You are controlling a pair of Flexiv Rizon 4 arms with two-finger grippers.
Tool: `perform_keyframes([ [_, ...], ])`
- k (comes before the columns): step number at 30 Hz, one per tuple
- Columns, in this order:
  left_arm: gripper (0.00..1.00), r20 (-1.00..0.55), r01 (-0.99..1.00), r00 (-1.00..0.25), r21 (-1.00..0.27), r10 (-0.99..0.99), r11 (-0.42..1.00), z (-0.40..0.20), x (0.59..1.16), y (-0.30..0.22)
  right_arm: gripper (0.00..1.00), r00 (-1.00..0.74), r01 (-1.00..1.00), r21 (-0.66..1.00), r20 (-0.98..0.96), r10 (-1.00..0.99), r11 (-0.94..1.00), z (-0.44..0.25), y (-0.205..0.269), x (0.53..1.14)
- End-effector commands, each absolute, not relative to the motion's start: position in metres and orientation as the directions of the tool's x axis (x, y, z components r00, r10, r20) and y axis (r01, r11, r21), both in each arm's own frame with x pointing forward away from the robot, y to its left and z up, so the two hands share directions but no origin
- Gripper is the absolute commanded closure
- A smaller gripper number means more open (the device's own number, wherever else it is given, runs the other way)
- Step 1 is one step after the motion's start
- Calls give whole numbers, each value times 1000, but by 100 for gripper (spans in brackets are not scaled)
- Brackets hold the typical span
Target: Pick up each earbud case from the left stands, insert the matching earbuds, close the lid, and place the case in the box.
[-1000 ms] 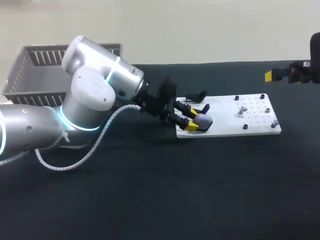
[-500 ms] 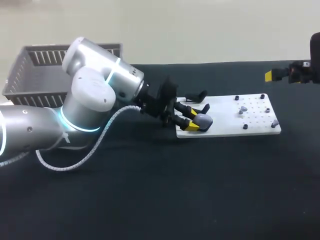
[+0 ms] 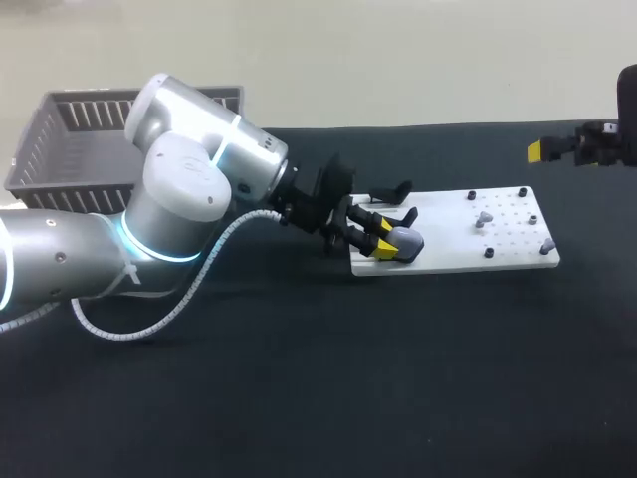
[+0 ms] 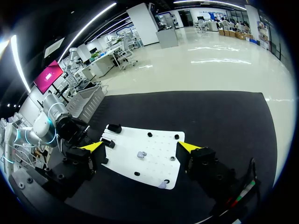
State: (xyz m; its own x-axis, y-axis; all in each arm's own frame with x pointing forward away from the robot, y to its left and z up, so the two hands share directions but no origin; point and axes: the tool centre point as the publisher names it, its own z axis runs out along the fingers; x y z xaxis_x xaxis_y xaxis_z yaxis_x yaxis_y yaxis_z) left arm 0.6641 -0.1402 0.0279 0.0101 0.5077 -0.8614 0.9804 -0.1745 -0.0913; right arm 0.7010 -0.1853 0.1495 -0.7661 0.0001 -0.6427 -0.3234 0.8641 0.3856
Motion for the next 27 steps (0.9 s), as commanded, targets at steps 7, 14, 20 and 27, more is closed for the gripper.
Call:
perform_keyframes([
  [7,100,-866,986,24,-60,499,-153,37,665,-130,0,-766,-323,385,-643,0,864,150,-185,701],
  [14,100,-921,991,53,-1,385,-136,83,662,-110,0,-766,-323,385,-643,0,864,150,-185,701],
  [20,100,-962,992,56,23,266,-126,117,661,-97,0,-766,-323,385,-643,0,864,150,-185,701],
  [27,100,-989,991,37,18,142,-134,138,659,-92,0,-766,-323,385,-643,0,864,150,-185,701],
])
